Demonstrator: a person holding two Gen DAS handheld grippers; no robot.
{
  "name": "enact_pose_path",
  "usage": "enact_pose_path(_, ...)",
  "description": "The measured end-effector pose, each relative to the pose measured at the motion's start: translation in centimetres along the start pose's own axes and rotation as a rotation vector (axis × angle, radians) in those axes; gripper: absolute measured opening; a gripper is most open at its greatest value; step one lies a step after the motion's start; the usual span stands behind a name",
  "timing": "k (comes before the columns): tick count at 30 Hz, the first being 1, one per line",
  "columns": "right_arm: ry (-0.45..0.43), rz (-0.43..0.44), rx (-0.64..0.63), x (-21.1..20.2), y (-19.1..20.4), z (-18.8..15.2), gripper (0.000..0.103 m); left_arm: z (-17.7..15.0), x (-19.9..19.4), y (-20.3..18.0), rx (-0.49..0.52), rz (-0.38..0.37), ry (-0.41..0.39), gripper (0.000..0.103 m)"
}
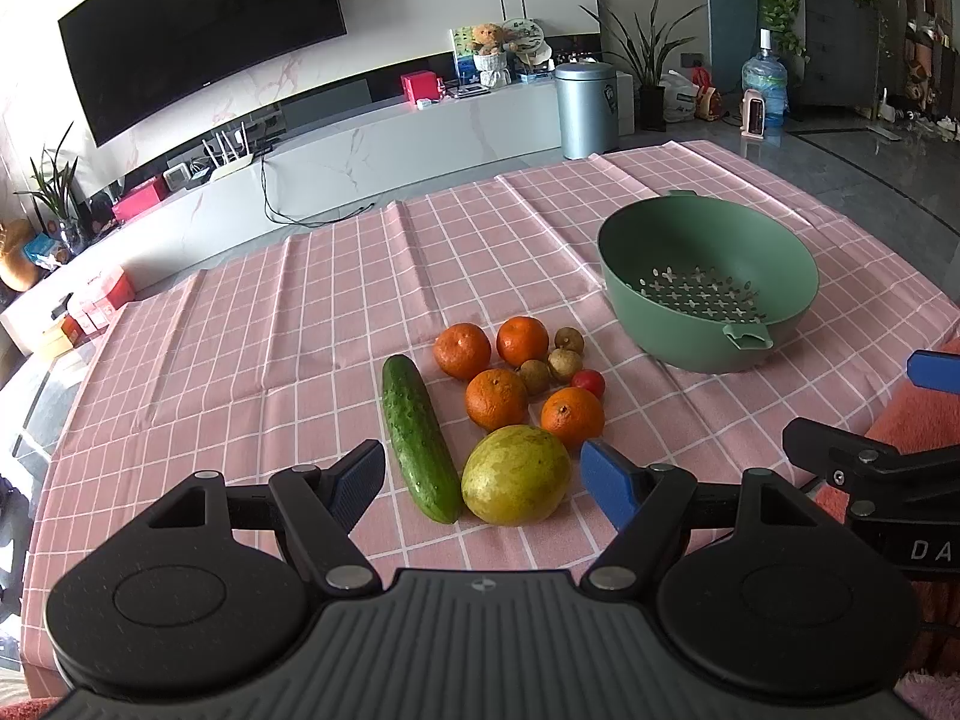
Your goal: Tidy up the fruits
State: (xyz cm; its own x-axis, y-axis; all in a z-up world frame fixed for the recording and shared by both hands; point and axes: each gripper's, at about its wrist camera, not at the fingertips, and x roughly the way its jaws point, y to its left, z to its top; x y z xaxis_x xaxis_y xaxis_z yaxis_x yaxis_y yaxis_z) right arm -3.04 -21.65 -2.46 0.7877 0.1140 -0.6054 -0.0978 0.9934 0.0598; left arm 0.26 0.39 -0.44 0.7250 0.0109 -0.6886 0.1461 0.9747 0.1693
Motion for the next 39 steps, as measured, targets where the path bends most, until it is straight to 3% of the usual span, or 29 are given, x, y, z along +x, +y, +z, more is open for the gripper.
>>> enact_pose_path(39,0.013,-0.007,-0.007,0.12,0.10,0.04,0.099,0.04,-0.28,0.35,-0.013,-0.012,0.015,0.087)
